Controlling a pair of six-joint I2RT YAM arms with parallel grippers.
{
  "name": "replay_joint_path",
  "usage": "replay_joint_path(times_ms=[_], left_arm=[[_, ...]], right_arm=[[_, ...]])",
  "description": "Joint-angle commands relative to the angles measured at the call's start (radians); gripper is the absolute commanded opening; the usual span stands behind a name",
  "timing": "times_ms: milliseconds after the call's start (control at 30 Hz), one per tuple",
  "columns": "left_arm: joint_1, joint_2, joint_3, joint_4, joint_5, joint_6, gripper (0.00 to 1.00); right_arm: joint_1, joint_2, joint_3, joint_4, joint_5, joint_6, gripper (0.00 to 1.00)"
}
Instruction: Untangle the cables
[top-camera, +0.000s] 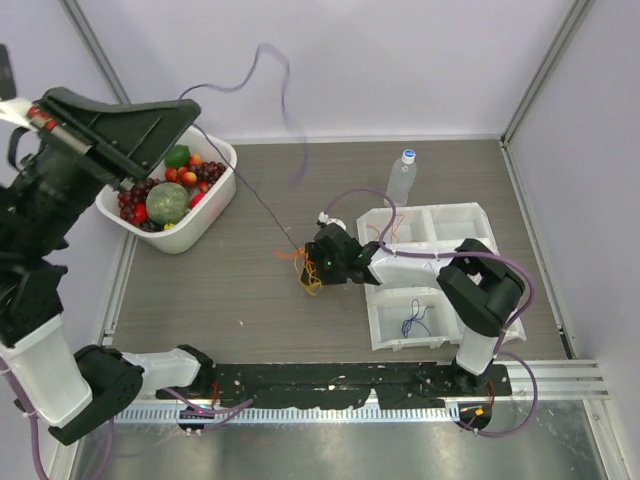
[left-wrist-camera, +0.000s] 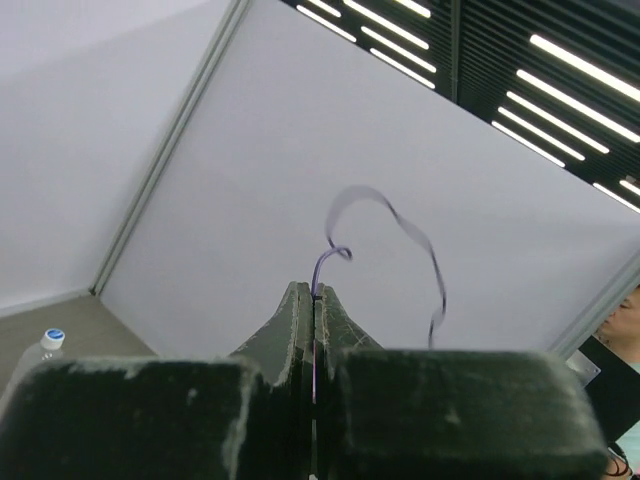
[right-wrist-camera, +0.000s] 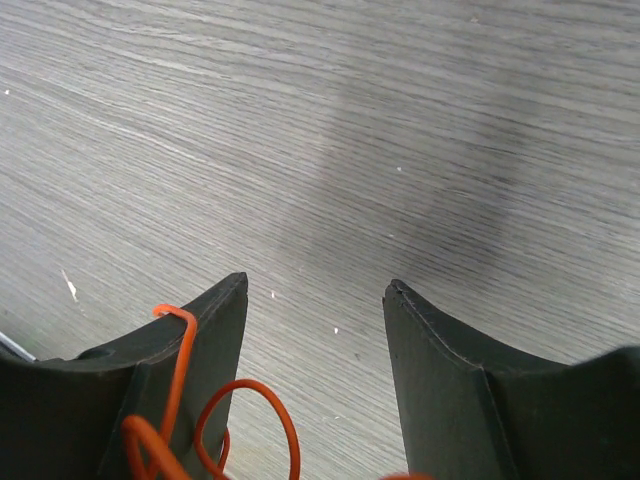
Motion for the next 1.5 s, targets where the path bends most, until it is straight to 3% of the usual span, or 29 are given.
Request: replay_joint_path(times_ms=[0, 233, 433, 667, 833, 900, 1000, 1167, 1467], left_arm=[[0.003, -0.029, -0.025, 0.072, -0.041, 0.000, 0.00], [0.001, -0.046, -0.015, 0.081, -0.073, 0.000, 0.00], [0.003, -0.094, -0.159, -0.013, -0.170, -0.013, 0.00], [0.003, -0.103, -0.263, -0.210, -0.291, 0.029, 0.00], [0.003, -0.120, -0.331, -0.179, -0.294, 0.021, 0.00], [0.003, -0.111, -0.317, -0.176, -0.288, 0.021, 0.00], [0.003, -0.093, -0.288, -0.182, -0.283, 0.019, 0.00], [0.004, -0.077, -0.262, -0.181, -0.270, 0.003, 0.00], [0.003, -0.046, -0.214, -0.144, -0.216, -0.037, 0.00]], right_arm=[[0.003, -0.072, -0.007, -0.035, 0.088, -0.009, 0.62], [0.005, -0.096, -0.015, -0.034, 0.128, -0.024, 0.62], [0.000, -0.127, 0.138, -0.202, 0.151, -0.128, 0.65], [-0.026, -0.273, 0.336, -0.294, -0.002, -0.144, 0.66], [-0.038, -0.321, 0.376, -0.363, 0.027, -0.187, 0.68], [-0.069, -0.347, 0.347, -0.292, -0.174, -0.174, 0.68], [-0.011, -0.458, 0.257, -0.093, -0.292, -0.232, 0.69], [0.086, -0.560, 0.094, 0.041, -0.265, -0.329, 0.68], [0.192, -0.534, 0.103, 0.193, -0.019, -0.389, 0.68]])
